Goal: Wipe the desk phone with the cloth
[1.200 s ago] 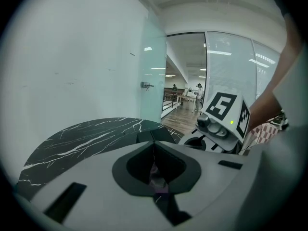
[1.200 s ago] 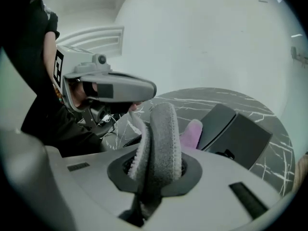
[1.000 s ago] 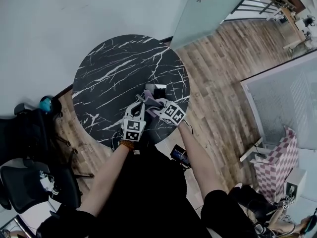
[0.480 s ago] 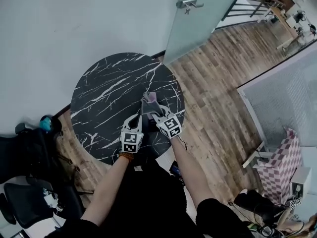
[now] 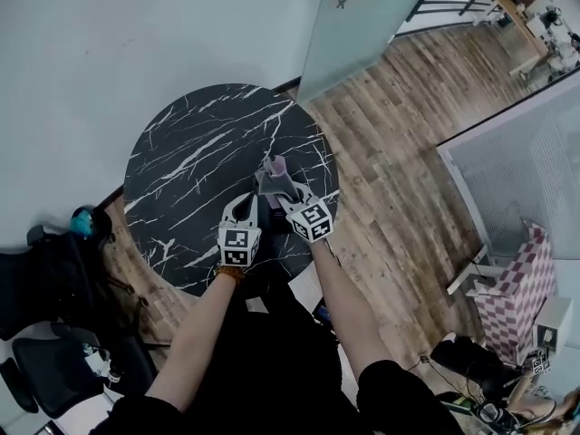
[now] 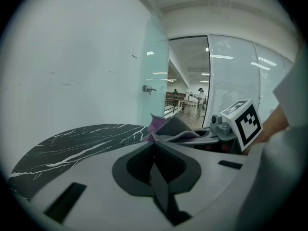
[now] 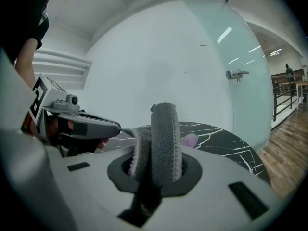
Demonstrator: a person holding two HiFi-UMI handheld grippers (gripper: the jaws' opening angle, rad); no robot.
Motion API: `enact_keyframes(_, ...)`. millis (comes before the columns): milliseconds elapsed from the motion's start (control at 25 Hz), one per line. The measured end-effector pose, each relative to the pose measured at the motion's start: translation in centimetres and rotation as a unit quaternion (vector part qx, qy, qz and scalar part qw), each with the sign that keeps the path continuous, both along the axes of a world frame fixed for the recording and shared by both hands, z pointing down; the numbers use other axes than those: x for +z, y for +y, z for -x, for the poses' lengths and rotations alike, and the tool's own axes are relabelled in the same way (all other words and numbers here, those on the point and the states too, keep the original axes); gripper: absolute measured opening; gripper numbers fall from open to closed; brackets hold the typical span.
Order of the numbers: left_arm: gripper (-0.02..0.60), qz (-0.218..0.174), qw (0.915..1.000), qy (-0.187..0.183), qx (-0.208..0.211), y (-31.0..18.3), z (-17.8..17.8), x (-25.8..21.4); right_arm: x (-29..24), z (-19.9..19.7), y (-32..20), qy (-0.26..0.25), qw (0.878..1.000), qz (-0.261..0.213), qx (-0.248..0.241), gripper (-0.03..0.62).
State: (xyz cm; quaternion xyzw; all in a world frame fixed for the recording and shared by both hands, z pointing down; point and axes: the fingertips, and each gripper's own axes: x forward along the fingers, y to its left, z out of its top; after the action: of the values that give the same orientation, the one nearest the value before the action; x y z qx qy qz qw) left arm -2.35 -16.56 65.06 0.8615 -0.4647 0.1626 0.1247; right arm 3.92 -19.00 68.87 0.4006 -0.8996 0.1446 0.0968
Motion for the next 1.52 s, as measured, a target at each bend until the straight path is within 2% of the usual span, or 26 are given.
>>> enact_keyframes(200,0.014,0.003,0.9994,-0.009,0.034,1.0,-1.2,0.5,1.5,-0.5,0.4,0.020,1.000,0.020,-0.012,0.057)
enact_keyframes(440,0.014,0.004,0.9988,-0.006,0.049,0.9,-2.2,0.3,1.5,-0.3,-0.7,0.030,0.999,0.024,-0.033,0.057)
enact_keyframes(600,0.014,0.014,0.9988,-0.004,0.046,1.8,-1.9,0.5,2.0,-0.1,0.5,0.028,0.998,0.037,-0.042,0.056)
enact_keyframes(840,0.014,0.009,0.9989,0.004,0.046,1.3,-2.2,-0.1,2.0,-0.4,0.3,0.024,0.998,0.042,-0.051,0.055)
enact_keyframes(1520,0.014,0.016,0.9994,-0.003,0.030,2.1,-0.7,0.2,3.4,-0.1,2.6,0.036,0.995,0.060,-0.075,0.055)
